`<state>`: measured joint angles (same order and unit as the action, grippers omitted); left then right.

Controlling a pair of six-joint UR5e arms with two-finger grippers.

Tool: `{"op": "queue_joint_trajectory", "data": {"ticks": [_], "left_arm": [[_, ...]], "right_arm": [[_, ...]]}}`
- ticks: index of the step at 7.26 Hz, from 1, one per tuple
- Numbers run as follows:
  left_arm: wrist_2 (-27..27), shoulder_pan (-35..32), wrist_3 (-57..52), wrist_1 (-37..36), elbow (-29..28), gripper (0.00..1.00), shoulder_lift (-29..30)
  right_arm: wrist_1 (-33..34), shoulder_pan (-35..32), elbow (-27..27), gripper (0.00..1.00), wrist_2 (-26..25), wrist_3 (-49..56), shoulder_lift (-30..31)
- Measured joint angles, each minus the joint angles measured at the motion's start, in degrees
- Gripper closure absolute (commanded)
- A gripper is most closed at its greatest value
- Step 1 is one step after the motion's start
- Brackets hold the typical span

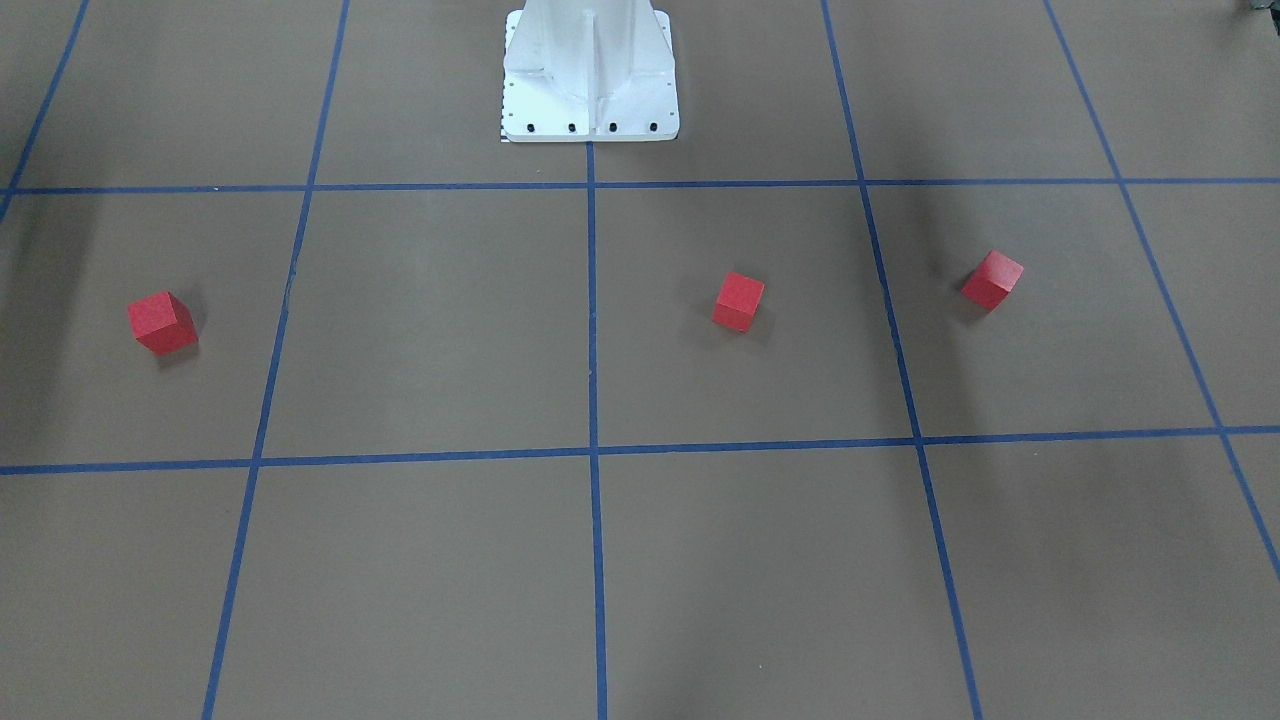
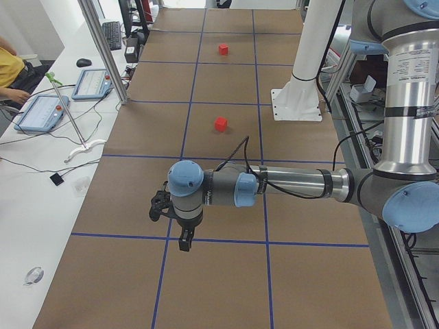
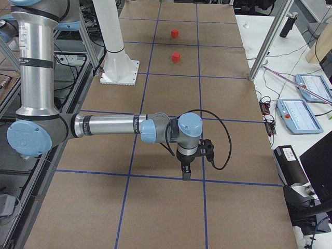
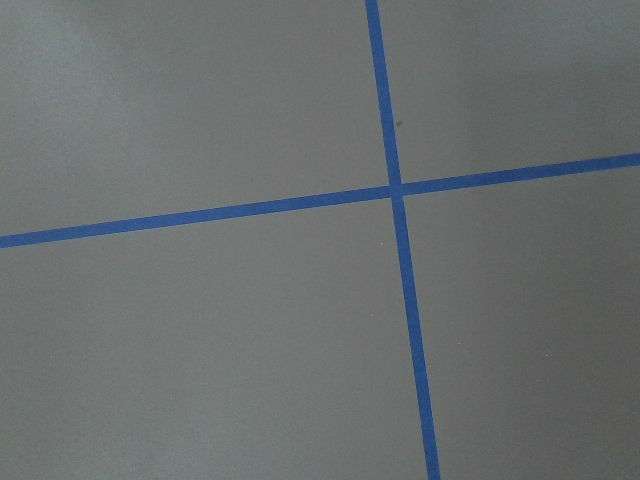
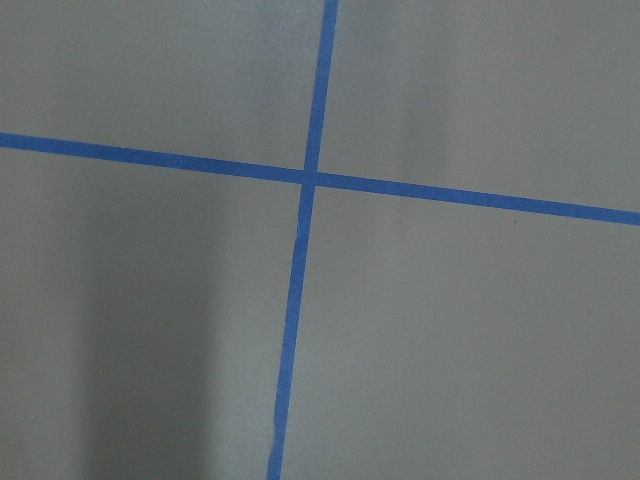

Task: Form red blocks into L shape at center

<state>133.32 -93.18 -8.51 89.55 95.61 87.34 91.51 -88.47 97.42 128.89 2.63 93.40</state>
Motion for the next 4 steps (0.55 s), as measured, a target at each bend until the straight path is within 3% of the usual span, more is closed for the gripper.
{"op": "queue_joint_trajectory", "data": {"ticks": [4], "left_arm": [[-0.06,0.08,0.15,1.53,1.18,0.00,-0.30]], "right_arm": [[-0.26,-0.09,0.93,0.00,-0.07,0.06,-0.33]]}}
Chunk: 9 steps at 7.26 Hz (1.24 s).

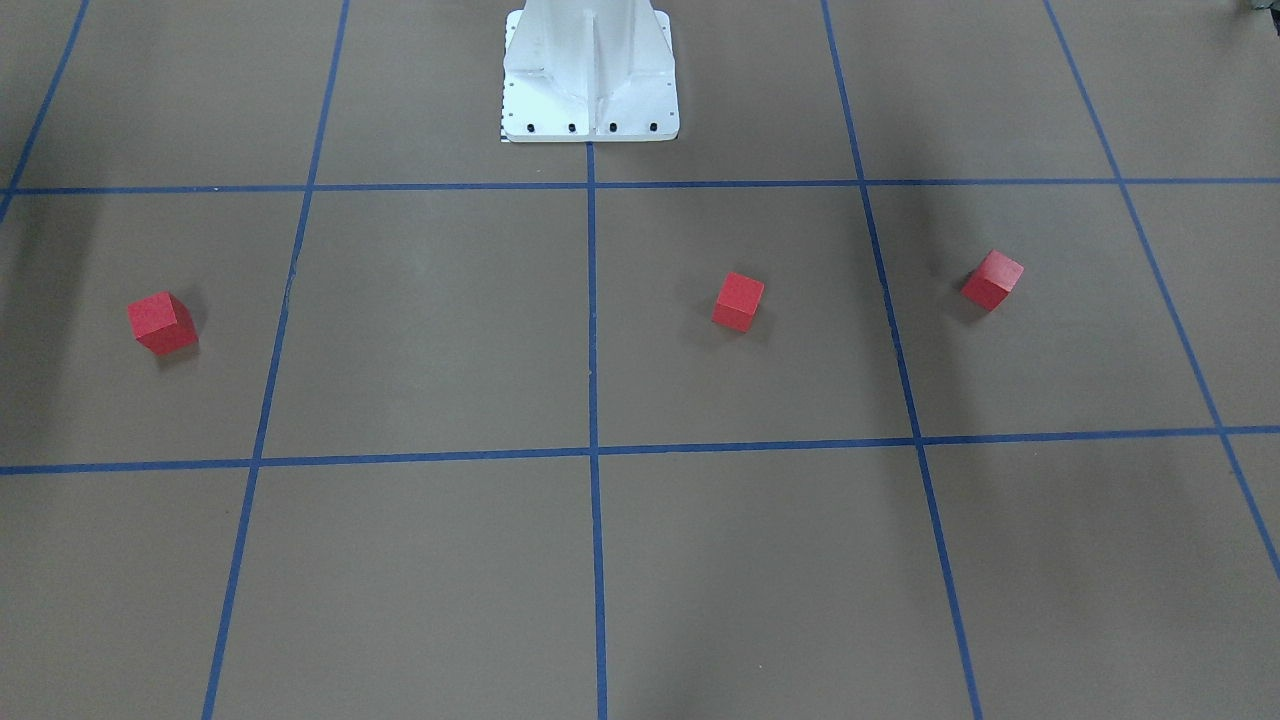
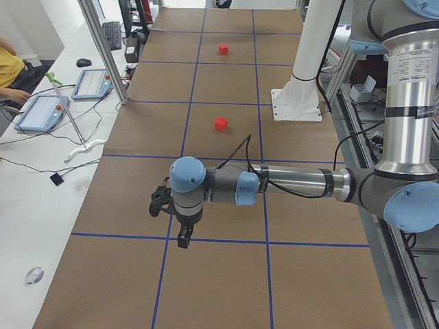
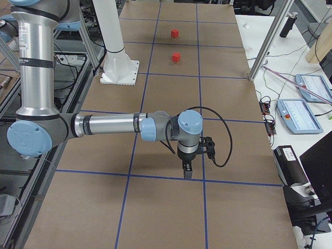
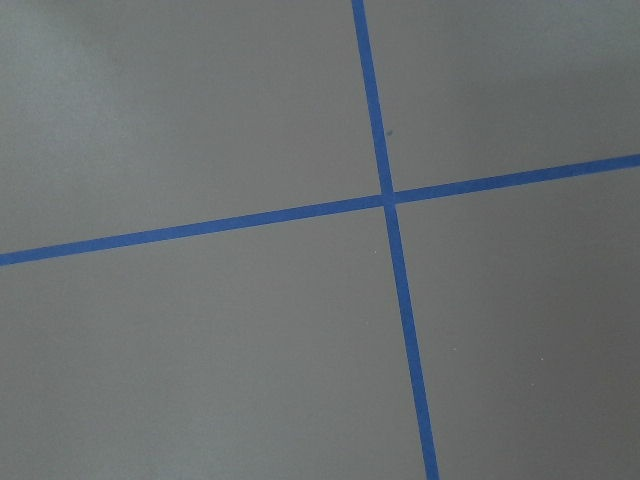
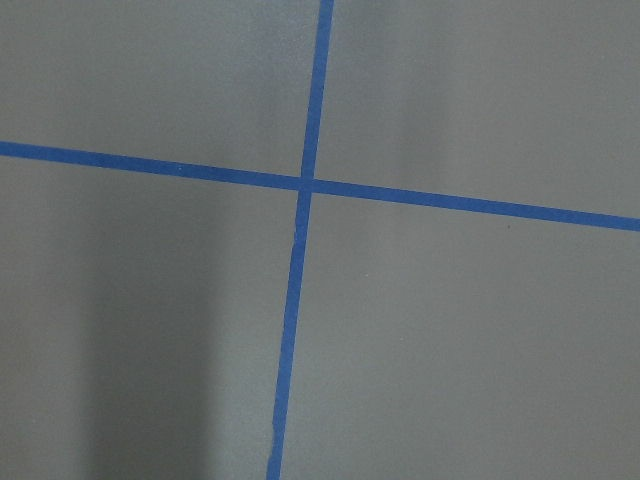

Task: Form red blocks into L shape at center

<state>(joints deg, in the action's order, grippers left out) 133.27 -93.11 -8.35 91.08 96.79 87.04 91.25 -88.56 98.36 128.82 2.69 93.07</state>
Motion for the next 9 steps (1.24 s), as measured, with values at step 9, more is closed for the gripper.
{"op": "queue_joint_trajectory", "data": {"ticks": [9], "left_arm": [[0.68,0.03,0.30,9.11,0.92,0.00,4.14]], "right_arm": [[-15.21,1.84,-0.75,0.00,5.61,-1.33,-3.43]]}}
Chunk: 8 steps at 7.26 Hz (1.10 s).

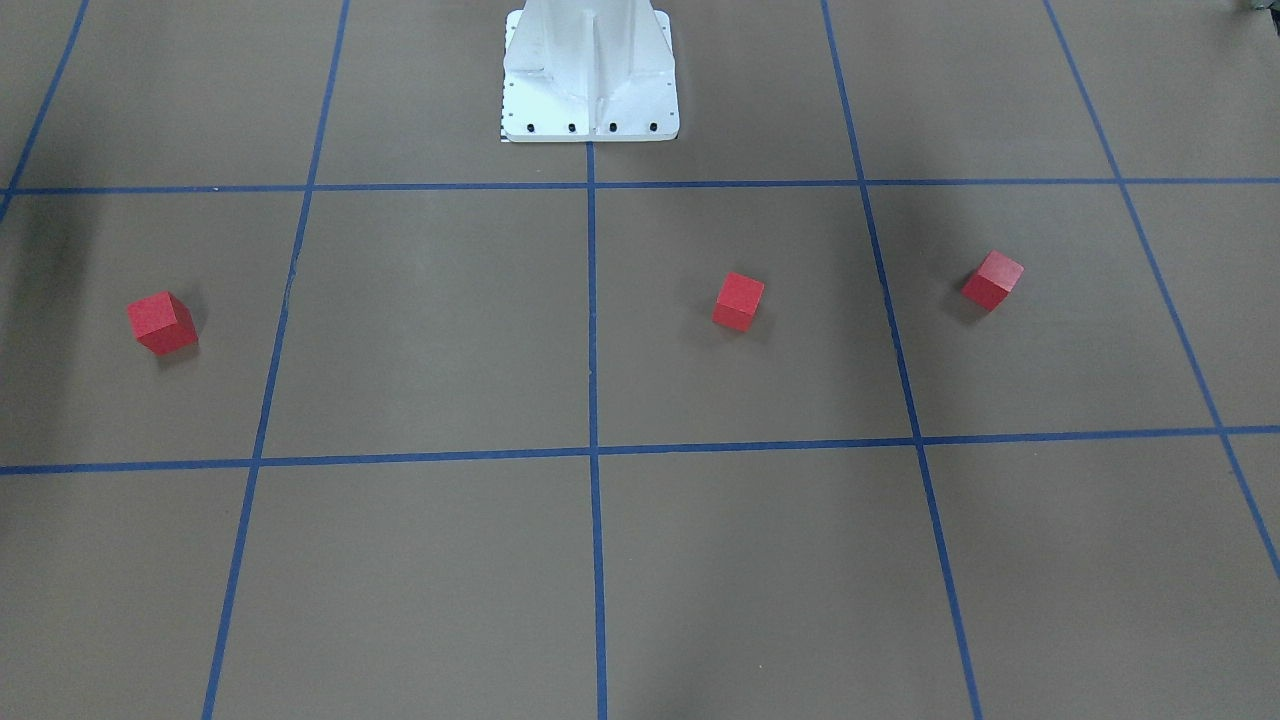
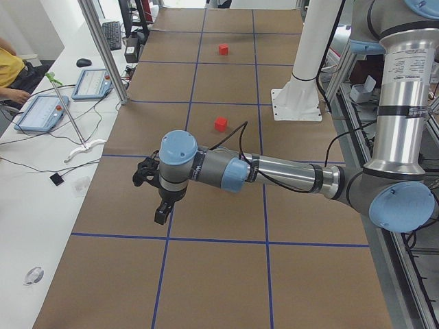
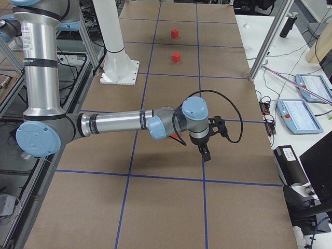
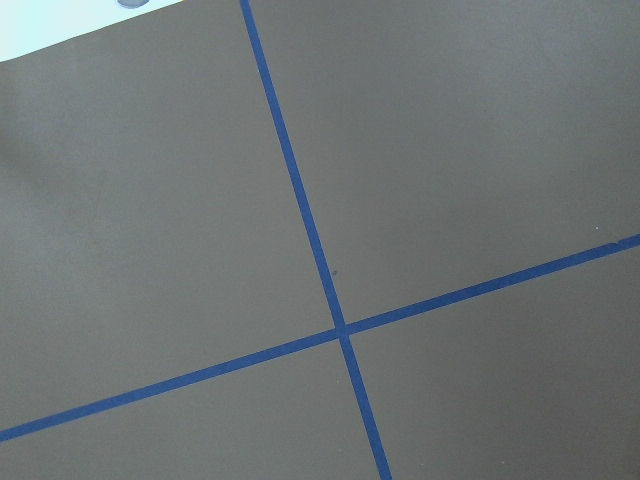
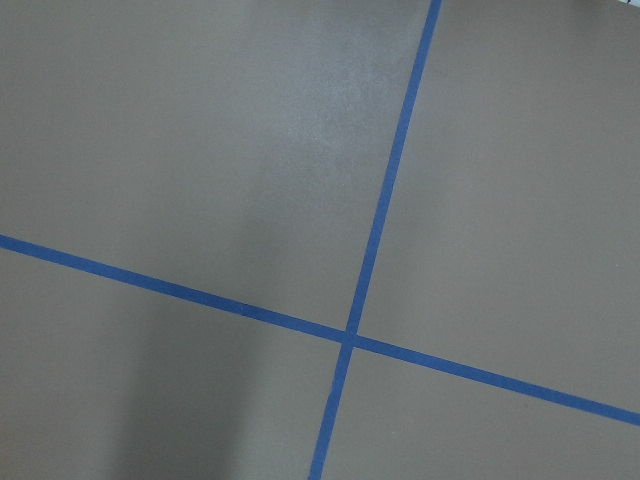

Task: Form red blocks into L shape at center

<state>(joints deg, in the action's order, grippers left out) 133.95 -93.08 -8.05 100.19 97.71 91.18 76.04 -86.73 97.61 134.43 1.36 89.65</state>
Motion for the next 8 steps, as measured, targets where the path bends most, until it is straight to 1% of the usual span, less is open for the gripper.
{"op": "queue_joint_trajectory", "data": {"ticks": [2,3,5,6,7,8], "left_arm": [[0.00,0.27,0.10,6.17,-1.00,0.00,-0.53],[0.02,0.75,0.08,9.00,-2.42,0.00,-0.66],[0.10,1.62,0.01,17.61,-6.94,0.00,-0.79],[0.14,2.07,0.09,21.64,-9.08,0.00,-0.74],[0.16,2.79,0.17,23.57,-10.05,0.00,-0.53],[0.17,3.49,0.19,24.37,-10.32,0.00,-0.35]], "right_arm": [[-0.64,5.78,0.63,0.00,1.02,-2.53,-1.91],[-0.79,8.93,1.80,0.00,1.80,-6.70,-2.17],[-0.96,15.06,4.31,0.00,2.36,-13.39,-1.89],[-2.09,17.98,5.12,0.00,1.84,-16.89,-1.29],[-5.79,20.97,5.57,0.00,0.28,-21.47,0.01],[-11.37,24.35,5.72,0.00,-2.23,-26.36,2.23]]}}
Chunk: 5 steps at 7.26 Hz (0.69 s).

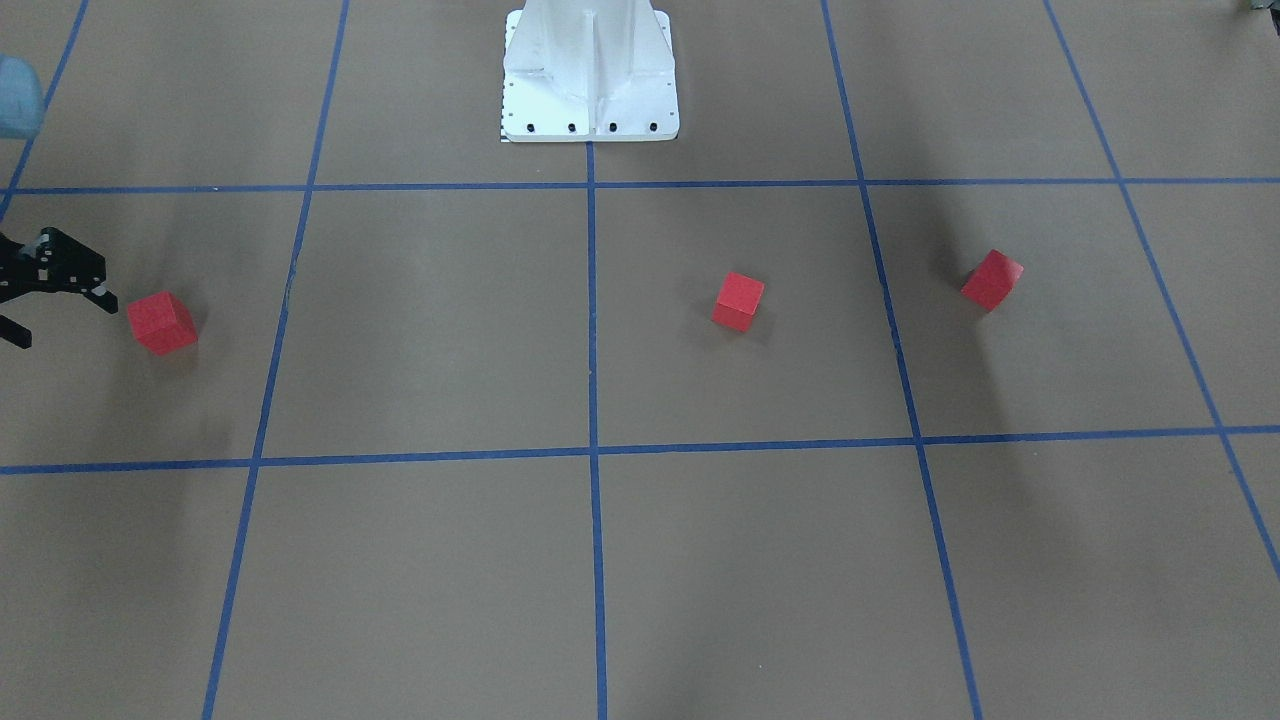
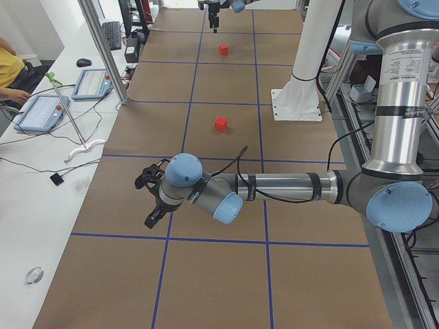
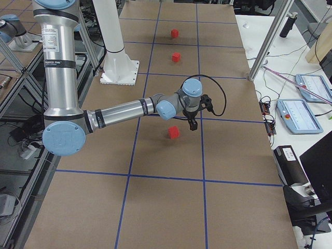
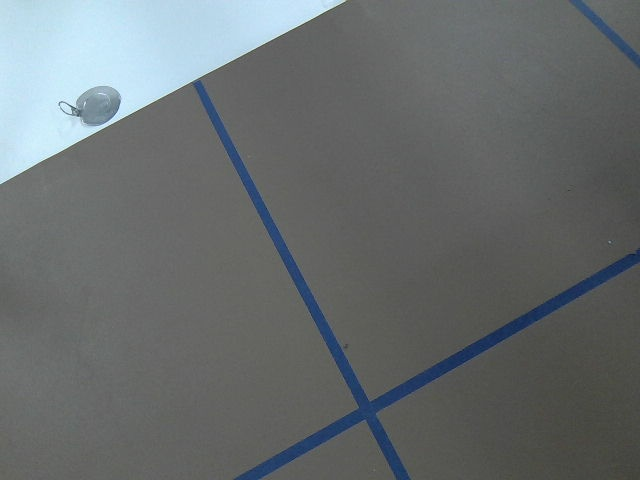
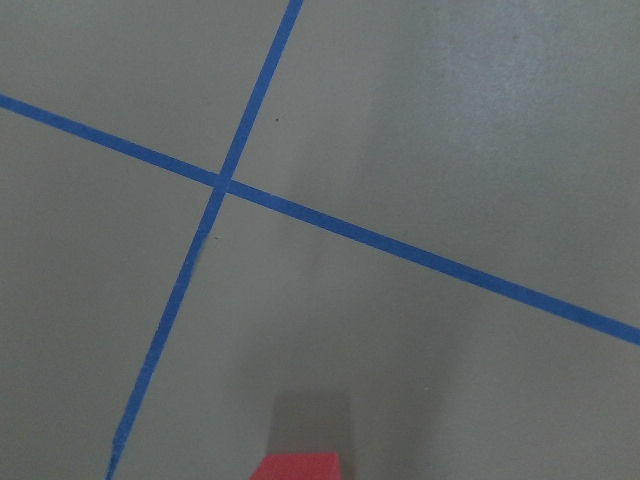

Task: Form red blocks into L shape at center
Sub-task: 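Lower the right gripper onto the red cube nearest it and grasp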

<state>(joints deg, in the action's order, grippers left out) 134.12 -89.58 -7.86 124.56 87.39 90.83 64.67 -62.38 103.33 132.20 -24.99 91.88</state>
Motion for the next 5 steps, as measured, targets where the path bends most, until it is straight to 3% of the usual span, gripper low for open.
{"op": "queue_joint_trajectory", "data": {"ticks": [2,5], "left_arm": [[0.00,0.56,-0.04,0.45,-0.02,0.00,0.11],[0.03,0.70,-0.12,0.58,0.03,0.00,0.08]], "right_arm": [[-6.41,6.80,-0.11,0.01,-6.26,-6.52,3.15],[-7.67,12.08,-1.01,0.04,-10.80,-8.76,4.54]]}}
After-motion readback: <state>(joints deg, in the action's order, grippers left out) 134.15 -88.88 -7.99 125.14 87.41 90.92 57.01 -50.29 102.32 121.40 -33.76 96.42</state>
